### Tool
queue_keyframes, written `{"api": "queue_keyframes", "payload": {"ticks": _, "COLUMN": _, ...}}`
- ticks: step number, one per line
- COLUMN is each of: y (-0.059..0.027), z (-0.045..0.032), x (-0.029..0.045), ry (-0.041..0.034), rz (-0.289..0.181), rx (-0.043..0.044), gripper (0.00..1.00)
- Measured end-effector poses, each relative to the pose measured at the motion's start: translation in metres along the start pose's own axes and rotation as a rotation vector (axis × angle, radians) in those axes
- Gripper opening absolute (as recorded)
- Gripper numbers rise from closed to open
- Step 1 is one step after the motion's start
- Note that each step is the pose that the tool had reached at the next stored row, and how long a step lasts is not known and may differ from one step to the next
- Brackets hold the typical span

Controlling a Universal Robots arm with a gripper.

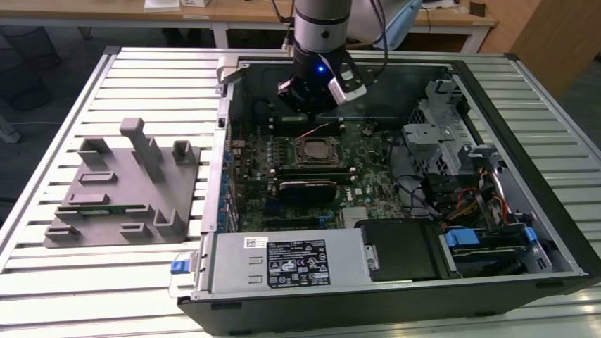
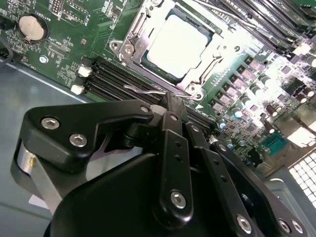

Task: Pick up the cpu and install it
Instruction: 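Install the first cpu locking lever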

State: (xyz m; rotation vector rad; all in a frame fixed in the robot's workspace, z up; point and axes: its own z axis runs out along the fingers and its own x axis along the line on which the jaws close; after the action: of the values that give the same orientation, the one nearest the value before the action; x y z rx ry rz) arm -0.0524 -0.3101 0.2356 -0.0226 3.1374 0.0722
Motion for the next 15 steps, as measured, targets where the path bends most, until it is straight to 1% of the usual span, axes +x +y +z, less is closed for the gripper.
{"api": "queue_keyframes", "payload": {"ticks": 10, "y": 0.0001, "z": 0.0014, "x": -0.0012, "ry": 0.0, "rz": -0.001, "rx": 0.0, "gripper": 0.11}}
{"api": "queue_keyframes", "payload": {"ticks": 12, "y": 0.0003, "z": 0.0018, "x": -0.0013, "ry": -0.0001, "rz": -0.009, "rx": -0.0001, "gripper": 0.11}}
{"api": "queue_keyframes", "payload": {"ticks": 15, "y": 0.0006, "z": 0.0025, "x": -0.0014, "ry": 0.0002, "rz": -0.034, "rx": 0.0, "gripper": 0.11}}
